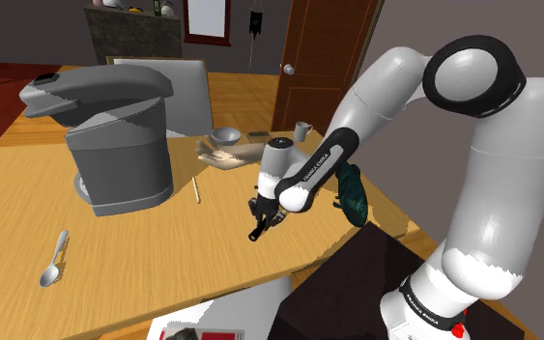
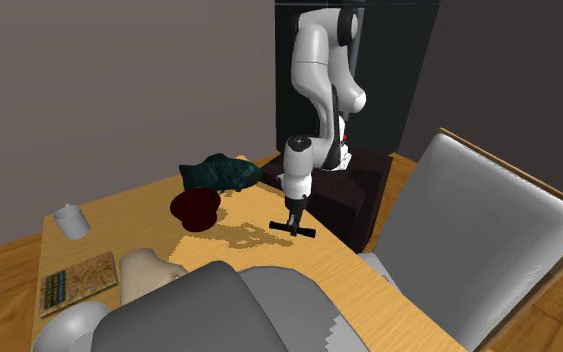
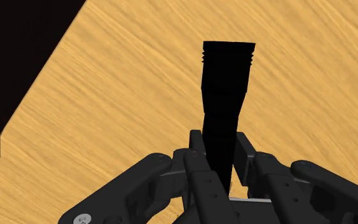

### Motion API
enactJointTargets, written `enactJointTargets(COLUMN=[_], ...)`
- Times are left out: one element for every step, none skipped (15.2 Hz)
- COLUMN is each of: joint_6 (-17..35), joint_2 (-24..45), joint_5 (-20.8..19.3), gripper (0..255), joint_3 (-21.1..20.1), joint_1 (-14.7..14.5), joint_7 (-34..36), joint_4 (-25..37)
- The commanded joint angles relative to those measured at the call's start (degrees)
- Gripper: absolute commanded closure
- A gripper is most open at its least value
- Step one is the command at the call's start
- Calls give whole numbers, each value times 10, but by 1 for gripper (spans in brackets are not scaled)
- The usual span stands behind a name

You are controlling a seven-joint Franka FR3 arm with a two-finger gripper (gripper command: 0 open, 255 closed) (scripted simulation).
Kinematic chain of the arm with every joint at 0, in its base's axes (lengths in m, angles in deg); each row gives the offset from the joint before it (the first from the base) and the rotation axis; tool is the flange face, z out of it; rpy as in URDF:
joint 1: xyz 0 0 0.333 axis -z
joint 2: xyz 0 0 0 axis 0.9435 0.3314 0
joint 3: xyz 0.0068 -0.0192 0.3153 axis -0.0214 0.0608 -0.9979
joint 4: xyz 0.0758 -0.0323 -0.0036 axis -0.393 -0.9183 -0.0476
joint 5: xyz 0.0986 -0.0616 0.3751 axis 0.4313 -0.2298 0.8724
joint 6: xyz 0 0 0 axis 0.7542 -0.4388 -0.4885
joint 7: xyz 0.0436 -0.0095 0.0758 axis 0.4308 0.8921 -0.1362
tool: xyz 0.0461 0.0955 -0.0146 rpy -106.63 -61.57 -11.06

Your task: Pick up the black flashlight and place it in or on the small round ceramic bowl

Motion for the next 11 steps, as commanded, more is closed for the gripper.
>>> enactJointTargets(joint_6=[-14,-20,-27,-33,-40,-47,-53,-60,-67,-74,-81], joint_2=[-17,-25,-33,-41,-49,-57,-66,-74,-82,-90,-97], joint_5=[11,16,22,28,34,40,46,52,58,64,70], gripper=[255,255,255,255,255,255,255,255,255,255,255], joint_3=[-10,-14,-19,-23,-27,-31,-35,-39,-42,-45,-48], joint_1=[7,10,14,17,20,23,25,28,30,32,34], joint_7=[-8,-12,-16,-20,-25,-29,-34,-38,-42,-47,-51], joint_4=[-3,-5,-6,-7,-9,-10,-10,-11,-12,-12,-13])
